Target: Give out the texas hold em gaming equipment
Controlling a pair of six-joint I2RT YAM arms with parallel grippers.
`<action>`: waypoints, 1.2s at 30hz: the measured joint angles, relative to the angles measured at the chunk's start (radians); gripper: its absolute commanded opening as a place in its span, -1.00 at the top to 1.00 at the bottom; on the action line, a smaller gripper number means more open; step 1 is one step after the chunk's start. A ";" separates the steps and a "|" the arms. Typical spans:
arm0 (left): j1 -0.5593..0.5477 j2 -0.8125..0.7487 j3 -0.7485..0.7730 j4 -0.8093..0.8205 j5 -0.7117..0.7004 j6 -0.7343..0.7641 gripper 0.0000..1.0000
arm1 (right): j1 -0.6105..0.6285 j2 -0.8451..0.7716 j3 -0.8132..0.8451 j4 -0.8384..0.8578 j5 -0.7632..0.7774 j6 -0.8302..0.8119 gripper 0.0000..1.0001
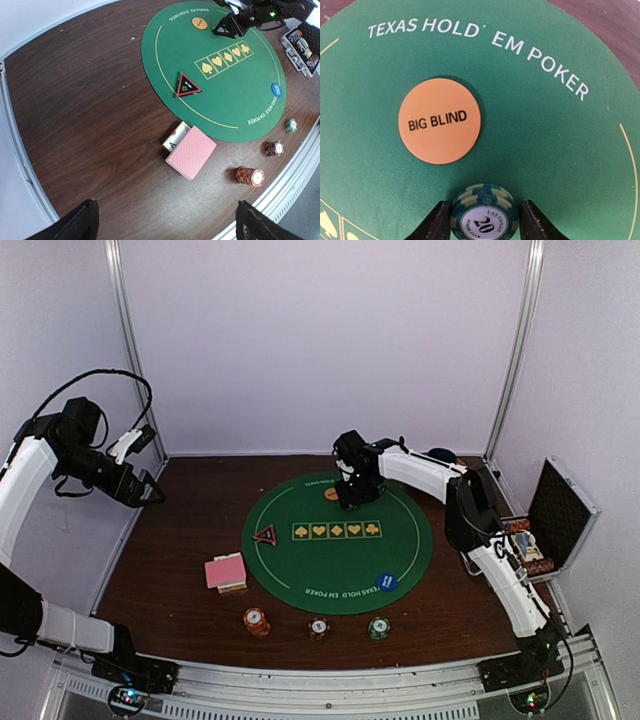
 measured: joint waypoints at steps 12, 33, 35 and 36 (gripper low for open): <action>0.000 0.000 0.000 0.000 -0.001 0.000 -0.95 | -0.003 -0.017 -0.004 -0.013 -0.003 -0.003 -0.50; 0.000 0.000 0.000 -0.001 -0.032 -0.003 -0.95 | 0.425 -1.016 -1.200 0.088 -0.018 0.142 -0.89; 0.000 0.000 0.000 -0.002 -0.032 -0.003 -0.95 | 0.455 -1.025 -1.254 0.078 -0.029 0.161 -0.90; 0.000 0.000 0.000 -0.002 -0.032 -0.002 -0.95 | 0.471 -1.028 -1.270 0.068 -0.031 0.168 -0.90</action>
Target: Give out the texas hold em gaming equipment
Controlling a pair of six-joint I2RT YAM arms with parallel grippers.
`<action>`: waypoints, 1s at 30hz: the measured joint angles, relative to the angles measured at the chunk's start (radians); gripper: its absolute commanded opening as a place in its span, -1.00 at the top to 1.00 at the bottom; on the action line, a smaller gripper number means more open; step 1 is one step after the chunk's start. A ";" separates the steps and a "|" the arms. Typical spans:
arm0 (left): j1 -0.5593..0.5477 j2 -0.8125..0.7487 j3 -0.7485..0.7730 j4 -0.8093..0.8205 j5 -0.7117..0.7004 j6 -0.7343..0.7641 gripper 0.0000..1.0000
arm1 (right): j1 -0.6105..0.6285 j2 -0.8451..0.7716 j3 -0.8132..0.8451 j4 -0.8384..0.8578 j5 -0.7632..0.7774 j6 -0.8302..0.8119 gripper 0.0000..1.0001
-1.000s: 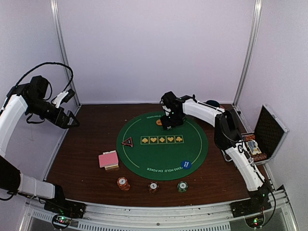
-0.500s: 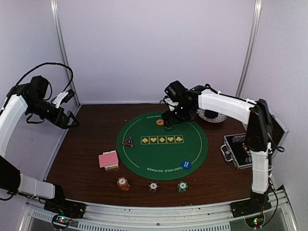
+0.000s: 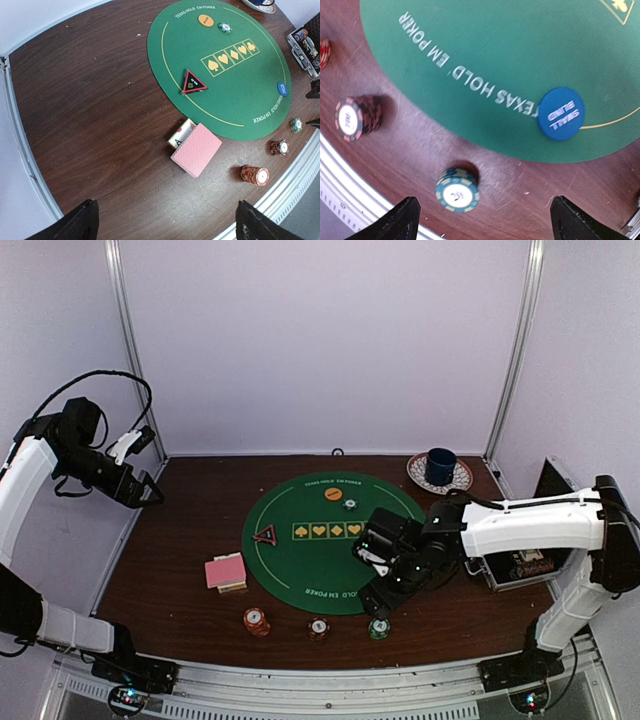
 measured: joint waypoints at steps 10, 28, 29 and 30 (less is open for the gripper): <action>0.000 0.003 0.002 -0.010 0.009 0.000 -0.95 | 0.050 0.005 -0.018 -0.013 -0.033 0.023 -0.69; 0.000 0.006 0.016 -0.022 0.035 0.000 -0.95 | 0.050 0.145 -0.020 0.042 -0.077 0.011 -0.41; 0.000 0.006 0.016 -0.023 0.037 0.000 -0.95 | 0.050 0.147 -0.020 0.042 -0.077 0.008 -0.41; 0.000 0.006 0.016 -0.023 0.039 0.000 -0.95 | 0.050 0.150 -0.020 0.042 -0.076 0.007 -0.41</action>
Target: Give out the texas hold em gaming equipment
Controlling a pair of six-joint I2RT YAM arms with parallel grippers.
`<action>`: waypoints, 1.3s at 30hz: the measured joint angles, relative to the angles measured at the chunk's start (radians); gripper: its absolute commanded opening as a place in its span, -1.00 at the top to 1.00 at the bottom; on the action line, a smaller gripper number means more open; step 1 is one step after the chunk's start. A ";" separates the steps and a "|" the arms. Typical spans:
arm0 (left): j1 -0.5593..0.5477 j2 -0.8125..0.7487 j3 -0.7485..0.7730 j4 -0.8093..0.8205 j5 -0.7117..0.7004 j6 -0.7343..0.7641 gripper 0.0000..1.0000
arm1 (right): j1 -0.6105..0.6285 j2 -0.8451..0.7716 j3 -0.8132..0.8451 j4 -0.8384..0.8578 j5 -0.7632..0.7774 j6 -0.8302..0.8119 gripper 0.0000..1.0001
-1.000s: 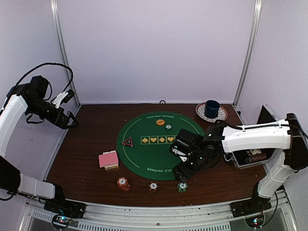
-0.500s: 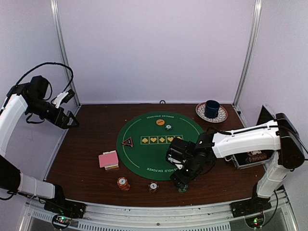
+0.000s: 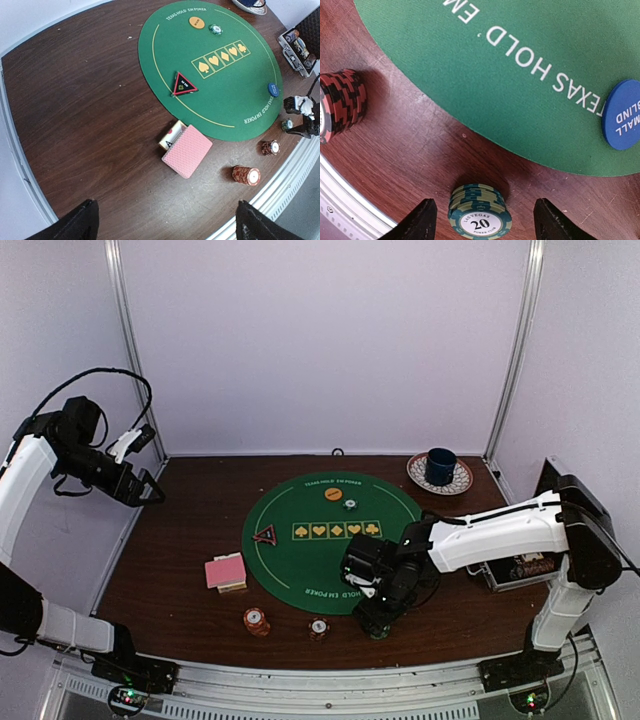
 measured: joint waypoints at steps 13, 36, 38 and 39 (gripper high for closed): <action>0.000 0.000 0.005 -0.007 0.010 -0.005 -0.95 | 0.000 0.002 0.000 0.001 0.008 -0.018 -0.34; 0.000 0.017 0.035 -0.024 0.015 -0.008 -0.95 | -0.003 0.010 -0.026 0.031 -0.008 -0.019 0.01; 0.000 0.017 0.035 -0.025 0.016 -0.008 -0.95 | -0.003 0.010 -0.029 0.031 -0.009 -0.020 0.05; 0.000 0.017 0.035 -0.025 0.018 -0.008 -0.95 | -0.003 0.010 -0.030 0.030 -0.010 -0.020 0.09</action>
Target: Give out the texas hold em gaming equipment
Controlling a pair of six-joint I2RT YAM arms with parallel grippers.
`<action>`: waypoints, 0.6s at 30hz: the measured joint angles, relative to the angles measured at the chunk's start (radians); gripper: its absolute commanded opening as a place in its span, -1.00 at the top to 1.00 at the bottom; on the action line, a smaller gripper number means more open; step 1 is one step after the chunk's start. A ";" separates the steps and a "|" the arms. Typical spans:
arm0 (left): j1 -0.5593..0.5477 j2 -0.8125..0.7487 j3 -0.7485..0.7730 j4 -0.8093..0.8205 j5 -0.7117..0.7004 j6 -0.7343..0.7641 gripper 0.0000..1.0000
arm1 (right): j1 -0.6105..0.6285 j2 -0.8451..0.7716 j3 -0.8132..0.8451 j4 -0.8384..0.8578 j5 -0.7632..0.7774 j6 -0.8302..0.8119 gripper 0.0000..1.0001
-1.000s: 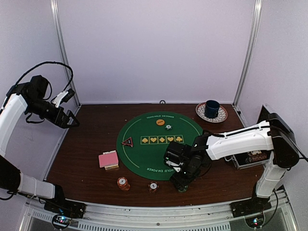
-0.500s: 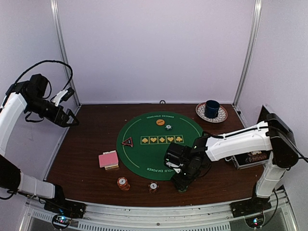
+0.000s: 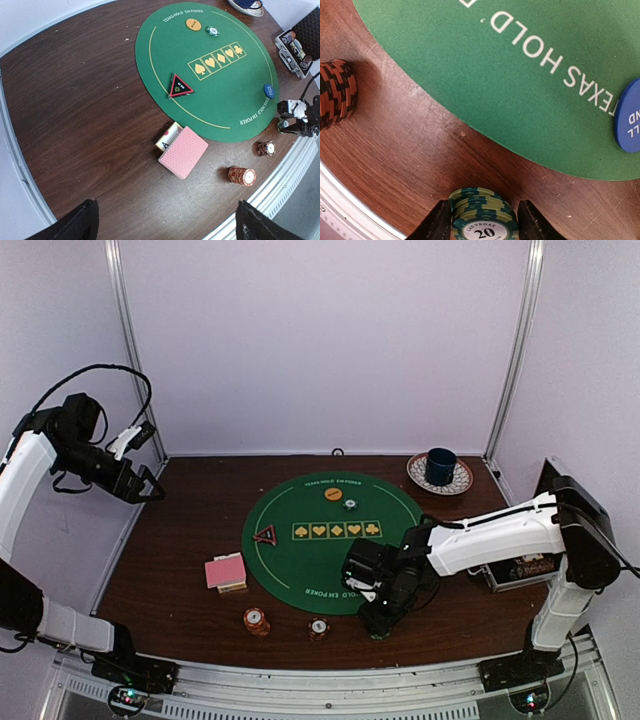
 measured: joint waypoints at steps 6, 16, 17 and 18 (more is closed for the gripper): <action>0.000 0.000 0.002 -0.002 0.000 0.000 -0.95 | -0.003 0.000 0.003 -0.007 -0.005 -0.002 0.30; 0.000 0.000 0.002 -0.003 0.001 0.001 -0.95 | -0.003 -0.001 0.105 -0.110 -0.003 -0.023 0.59; 0.000 0.000 0.002 -0.003 0.001 0.002 -0.95 | -0.003 -0.001 0.120 -0.118 -0.003 -0.024 0.60; 0.000 0.000 0.002 -0.003 0.001 0.002 -0.95 | -0.003 -0.001 0.138 -0.129 -0.002 -0.025 0.60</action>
